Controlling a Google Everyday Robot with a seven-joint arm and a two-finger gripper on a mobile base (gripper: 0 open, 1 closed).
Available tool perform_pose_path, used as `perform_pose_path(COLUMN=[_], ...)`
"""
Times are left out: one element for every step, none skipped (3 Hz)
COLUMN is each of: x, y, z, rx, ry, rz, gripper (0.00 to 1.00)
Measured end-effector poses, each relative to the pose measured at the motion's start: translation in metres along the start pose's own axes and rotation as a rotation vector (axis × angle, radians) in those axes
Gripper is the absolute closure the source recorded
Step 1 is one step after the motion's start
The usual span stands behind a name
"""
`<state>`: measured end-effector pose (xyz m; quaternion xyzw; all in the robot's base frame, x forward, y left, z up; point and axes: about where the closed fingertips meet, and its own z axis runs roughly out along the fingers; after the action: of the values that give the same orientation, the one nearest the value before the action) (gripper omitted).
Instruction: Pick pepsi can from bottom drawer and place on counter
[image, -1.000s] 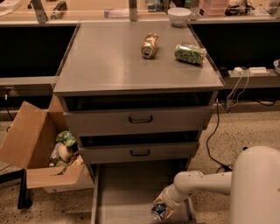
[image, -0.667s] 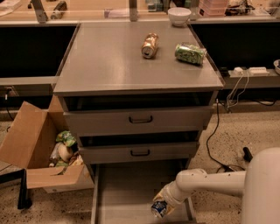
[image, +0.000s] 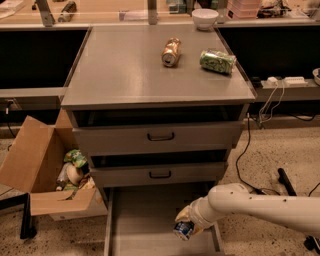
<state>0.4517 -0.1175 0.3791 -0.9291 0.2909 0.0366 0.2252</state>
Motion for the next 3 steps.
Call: perform_pose_path(x=[-0.001, -0.001, -0.011], y=[0.001, 0.001, -0.030], z=[0.002, 0.002, -0.035], rx=[0.000, 0.000, 0.022], ry=[-0.002, -0.002, 0.013], rz=[-0.006, -0.006, -0.122], gripper=[1.00, 1.00, 1.00])
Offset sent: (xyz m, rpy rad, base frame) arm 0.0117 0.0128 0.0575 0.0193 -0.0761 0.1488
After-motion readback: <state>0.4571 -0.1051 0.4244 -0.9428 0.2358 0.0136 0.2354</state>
